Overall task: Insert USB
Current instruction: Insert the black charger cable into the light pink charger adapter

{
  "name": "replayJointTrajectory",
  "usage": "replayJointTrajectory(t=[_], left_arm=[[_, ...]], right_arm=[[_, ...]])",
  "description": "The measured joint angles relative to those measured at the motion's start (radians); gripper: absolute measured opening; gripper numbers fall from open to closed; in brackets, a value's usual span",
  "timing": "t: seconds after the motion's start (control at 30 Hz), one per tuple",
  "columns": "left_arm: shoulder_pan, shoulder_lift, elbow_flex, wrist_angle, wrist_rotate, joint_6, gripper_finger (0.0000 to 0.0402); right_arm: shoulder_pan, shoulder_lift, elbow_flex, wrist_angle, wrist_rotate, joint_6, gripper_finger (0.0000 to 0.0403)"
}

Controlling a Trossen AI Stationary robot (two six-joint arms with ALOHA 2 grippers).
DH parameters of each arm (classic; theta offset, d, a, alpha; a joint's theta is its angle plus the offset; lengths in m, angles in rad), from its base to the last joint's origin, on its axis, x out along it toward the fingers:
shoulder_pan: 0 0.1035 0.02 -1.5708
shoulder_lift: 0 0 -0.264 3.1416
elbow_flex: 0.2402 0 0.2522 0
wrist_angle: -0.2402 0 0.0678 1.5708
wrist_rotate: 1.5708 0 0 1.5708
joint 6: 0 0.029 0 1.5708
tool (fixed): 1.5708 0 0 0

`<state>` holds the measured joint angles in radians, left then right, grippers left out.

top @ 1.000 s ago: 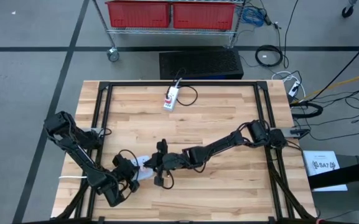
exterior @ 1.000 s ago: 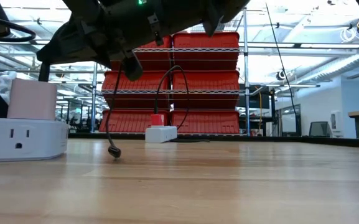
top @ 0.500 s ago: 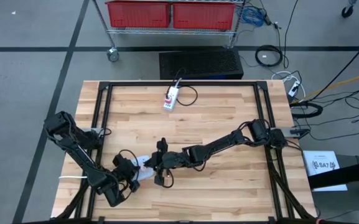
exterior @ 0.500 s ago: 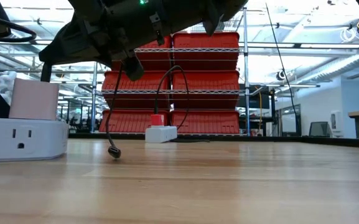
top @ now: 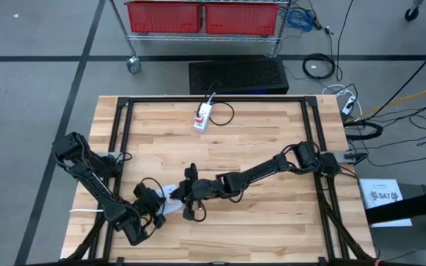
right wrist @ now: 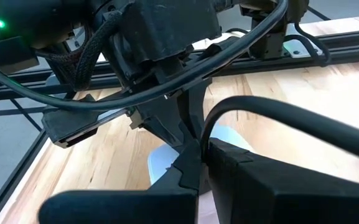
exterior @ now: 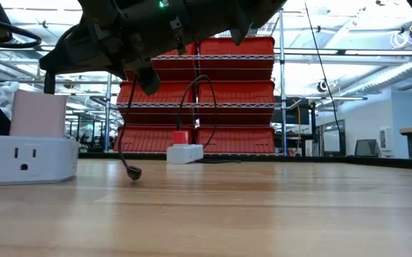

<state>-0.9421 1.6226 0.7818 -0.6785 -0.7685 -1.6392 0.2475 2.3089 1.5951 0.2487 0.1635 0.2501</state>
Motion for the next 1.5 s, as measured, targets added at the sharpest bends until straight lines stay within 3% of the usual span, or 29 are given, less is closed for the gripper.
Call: replayJointTrajectory(t=[0.2,0.5,1.0,1.5], left_arm=[[0.000,0.000,0.000,0.000,0.000,0.005,0.0002],[0.000,0.000,0.000,0.003,0.000,0.006,0.0002],[0.000,0.000,0.000,0.005,0.000,0.006,0.0002],[0.000,0.000,0.000,0.015,0.000,0.029,0.0002]], right_arm=[[-0.002,-0.004,0.019,-0.030,-0.007,-0.007,0.0006],[-0.004,0.001,0.037,-0.083,-0.018,-0.017,0.0061],[-0.005,0.002,0.037,-0.084,-0.014,-0.028,0.0066],[-0.005,0.005,0.168,-0.289,-0.036,-0.071,0.0115]])
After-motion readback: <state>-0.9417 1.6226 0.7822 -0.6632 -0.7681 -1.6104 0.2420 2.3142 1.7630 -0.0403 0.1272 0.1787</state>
